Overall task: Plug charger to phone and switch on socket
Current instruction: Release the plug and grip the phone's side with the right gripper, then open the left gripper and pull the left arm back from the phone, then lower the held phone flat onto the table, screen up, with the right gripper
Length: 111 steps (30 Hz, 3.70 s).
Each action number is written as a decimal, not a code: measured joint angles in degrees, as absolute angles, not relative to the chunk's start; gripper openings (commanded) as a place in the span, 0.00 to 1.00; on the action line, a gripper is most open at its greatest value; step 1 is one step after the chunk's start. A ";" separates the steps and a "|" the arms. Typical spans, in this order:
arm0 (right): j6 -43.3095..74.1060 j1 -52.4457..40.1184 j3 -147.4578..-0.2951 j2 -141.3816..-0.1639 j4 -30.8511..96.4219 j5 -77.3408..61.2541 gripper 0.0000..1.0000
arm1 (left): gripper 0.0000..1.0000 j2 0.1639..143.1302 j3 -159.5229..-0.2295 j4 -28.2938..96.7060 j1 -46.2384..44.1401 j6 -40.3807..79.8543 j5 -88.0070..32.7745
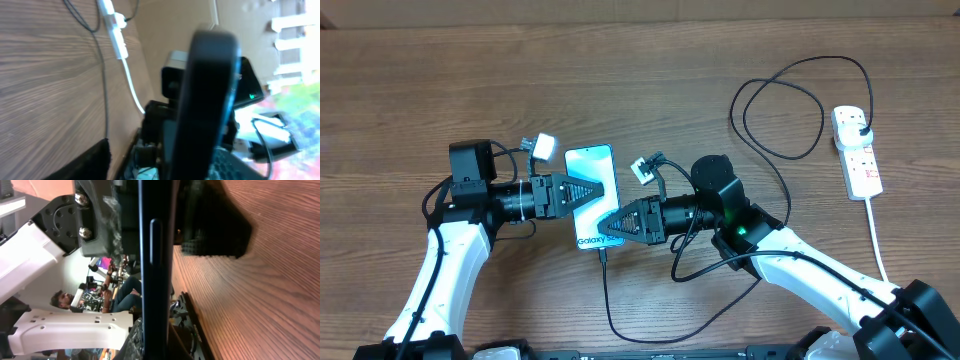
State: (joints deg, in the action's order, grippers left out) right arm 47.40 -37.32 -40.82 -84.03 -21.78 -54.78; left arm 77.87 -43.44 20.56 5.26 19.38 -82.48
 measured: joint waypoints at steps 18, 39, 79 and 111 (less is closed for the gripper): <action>37.93 -32.23 -40.84 -86.59 5.87 -29.93 0.04 | 1.00 77.82 -43.44 22.59 5.26 19.51 -58.98; 35.16 -32.23 -40.84 -92.38 5.10 -25.23 0.04 | 1.00 77.82 -43.44 22.48 5.26 21.54 -25.56; 34.92 -32.14 -40.84 -97.89 -1.54 -19.07 0.25 | 1.00 77.82 -43.44 22.48 5.26 22.35 -24.56; 38.26 -32.14 -41.17 -102.10 -8.21 -2.50 0.04 | 1.00 77.82 -43.44 22.48 5.26 22.35 -24.36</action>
State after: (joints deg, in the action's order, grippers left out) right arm 38.26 -32.14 -41.17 -102.10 -8.21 -2.50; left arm 77.82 -43.44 22.48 5.26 22.35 -24.36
